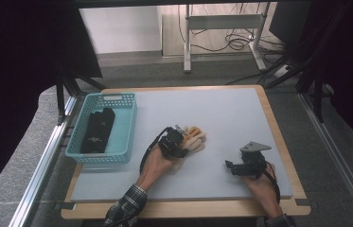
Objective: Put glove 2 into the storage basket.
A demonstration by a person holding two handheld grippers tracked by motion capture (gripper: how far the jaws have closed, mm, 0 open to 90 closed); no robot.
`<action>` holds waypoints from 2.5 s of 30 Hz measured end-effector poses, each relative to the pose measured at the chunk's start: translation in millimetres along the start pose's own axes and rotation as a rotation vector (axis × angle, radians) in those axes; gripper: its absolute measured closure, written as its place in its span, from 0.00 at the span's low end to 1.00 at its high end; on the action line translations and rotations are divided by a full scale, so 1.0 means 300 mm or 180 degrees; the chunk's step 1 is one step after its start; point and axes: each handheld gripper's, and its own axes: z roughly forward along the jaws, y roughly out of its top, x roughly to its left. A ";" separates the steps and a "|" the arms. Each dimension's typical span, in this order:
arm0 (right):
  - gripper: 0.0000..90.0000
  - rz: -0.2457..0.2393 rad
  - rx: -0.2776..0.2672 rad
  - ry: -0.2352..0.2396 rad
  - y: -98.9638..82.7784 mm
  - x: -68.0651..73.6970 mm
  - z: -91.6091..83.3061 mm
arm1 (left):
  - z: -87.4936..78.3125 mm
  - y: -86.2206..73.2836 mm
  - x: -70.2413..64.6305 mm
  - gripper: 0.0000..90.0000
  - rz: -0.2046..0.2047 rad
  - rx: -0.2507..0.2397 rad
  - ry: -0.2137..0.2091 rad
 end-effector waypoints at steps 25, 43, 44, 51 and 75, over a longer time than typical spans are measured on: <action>0.19 -0.0004 -0.0001 0.0000 0.000 0.000 0.000 | -0.194 0.058 0.105 0.59 -0.0266 -0.0225 0.0200; 0.19 -0.0005 -0.0001 0.0001 0.000 0.000 0.000 | -0.375 0.058 0.261 0.59 -0.0532 -0.0337 0.0504; 0.19 -0.0004 -0.0001 0.0002 0.000 0.000 0.000 | -0.382 0.055 0.269 0.59 -0.0548 -0.0332 0.0518; 0.19 -0.0004 -0.0001 0.0001 0.000 0.000 0.000 | -0.441 0.016 0.349 0.59 -0.0739 -0.0342 0.0658; 0.19 -0.0006 -0.0002 0.0001 0.000 0.000 0.000 | -0.479 -0.193 0.633 0.59 -0.1531 -0.0052 0.1040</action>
